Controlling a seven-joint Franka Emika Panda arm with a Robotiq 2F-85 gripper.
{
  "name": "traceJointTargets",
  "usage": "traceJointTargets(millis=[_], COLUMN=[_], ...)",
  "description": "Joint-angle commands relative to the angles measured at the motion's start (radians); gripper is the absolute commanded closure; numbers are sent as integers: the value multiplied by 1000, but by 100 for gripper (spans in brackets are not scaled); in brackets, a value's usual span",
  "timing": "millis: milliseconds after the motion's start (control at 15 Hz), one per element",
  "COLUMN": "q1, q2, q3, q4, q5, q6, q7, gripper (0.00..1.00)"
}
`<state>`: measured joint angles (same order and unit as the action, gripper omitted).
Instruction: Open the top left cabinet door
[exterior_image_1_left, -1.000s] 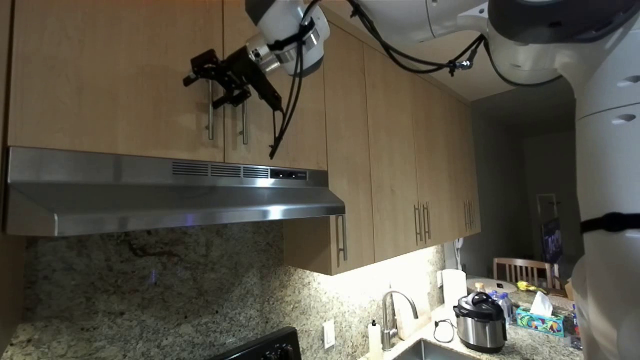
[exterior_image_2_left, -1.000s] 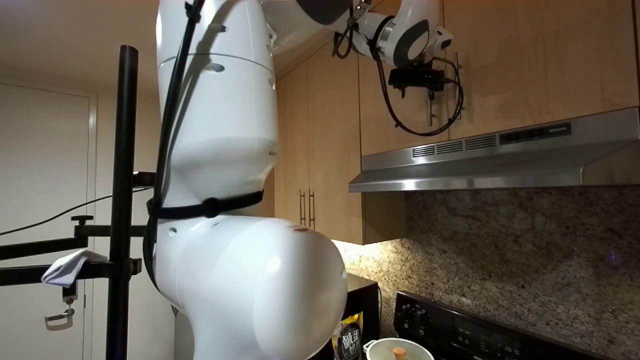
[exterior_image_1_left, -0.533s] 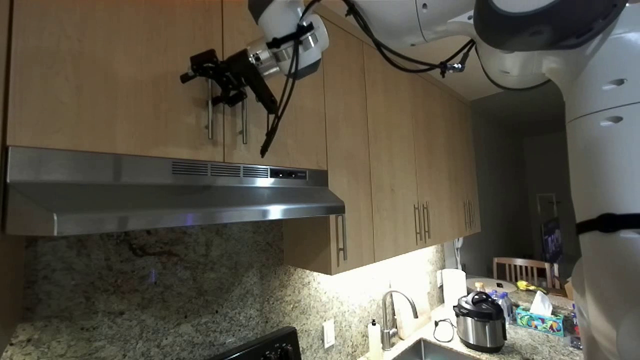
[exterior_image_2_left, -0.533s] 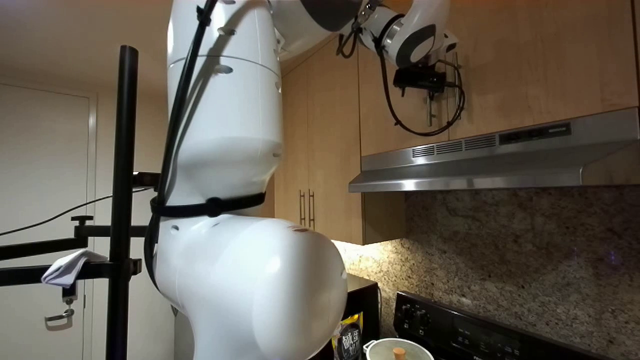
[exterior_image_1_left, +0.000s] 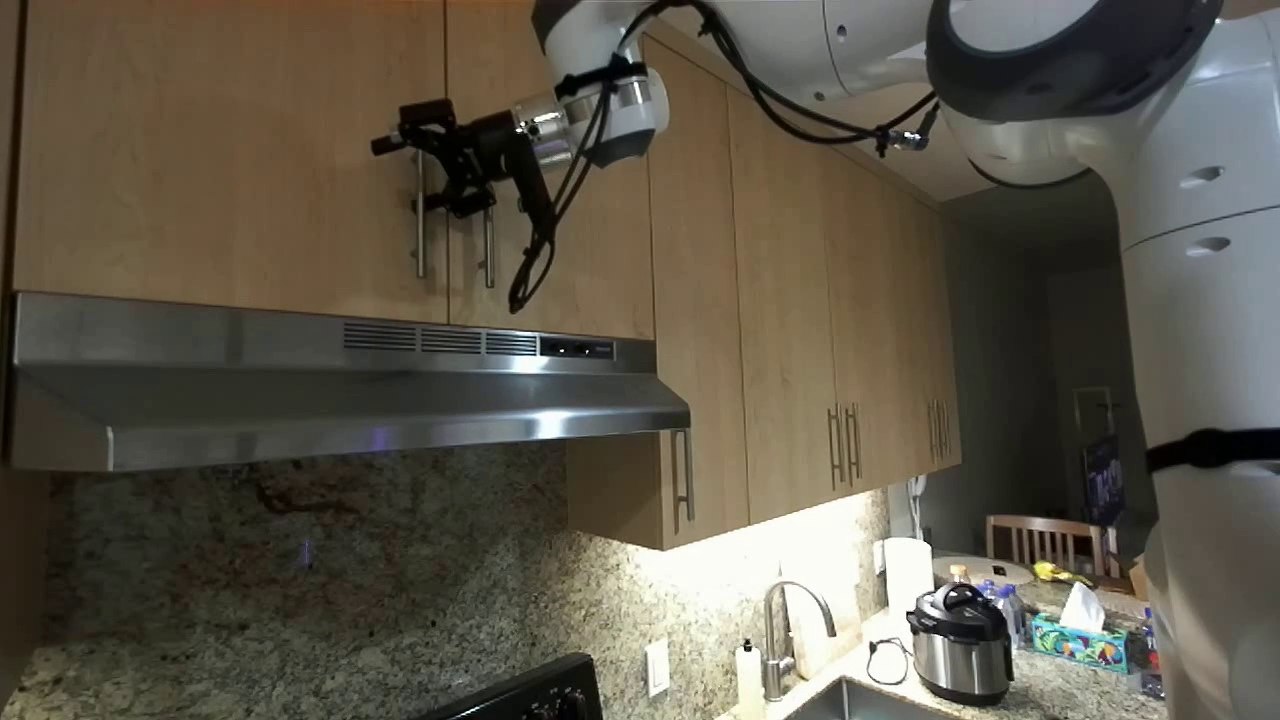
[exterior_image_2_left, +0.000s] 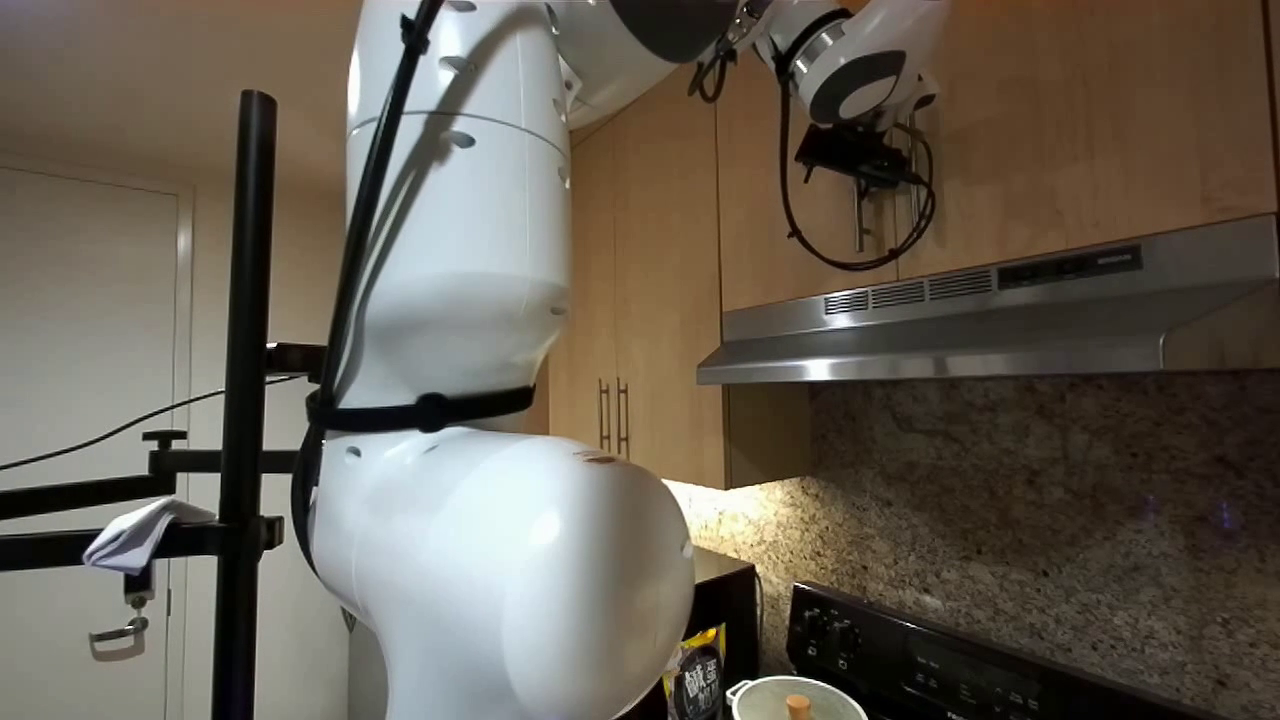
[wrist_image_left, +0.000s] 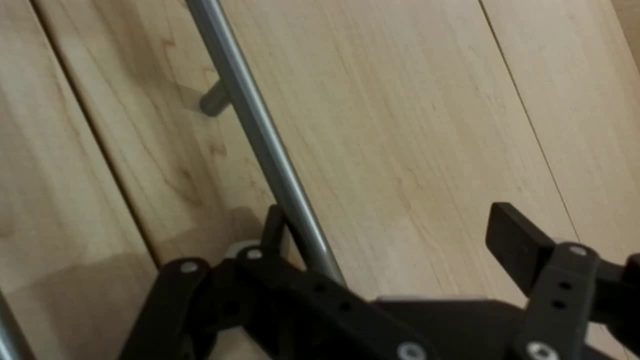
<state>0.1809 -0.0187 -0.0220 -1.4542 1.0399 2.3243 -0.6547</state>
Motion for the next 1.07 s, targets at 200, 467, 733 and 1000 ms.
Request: traceJointTargets(millis=[200, 467, 733, 1000], q1=[14, 18, 29, 33], q2=[-72, -112, -152, -185], q3=[6, 10, 13, 21], q4=[-35, -55, -86, -127], q5=[65, 41, 51, 42], q6=[-43, -41, -56, -57], q7=[-62, -116, -137, -121], gripper=[0, 0, 0, 0])
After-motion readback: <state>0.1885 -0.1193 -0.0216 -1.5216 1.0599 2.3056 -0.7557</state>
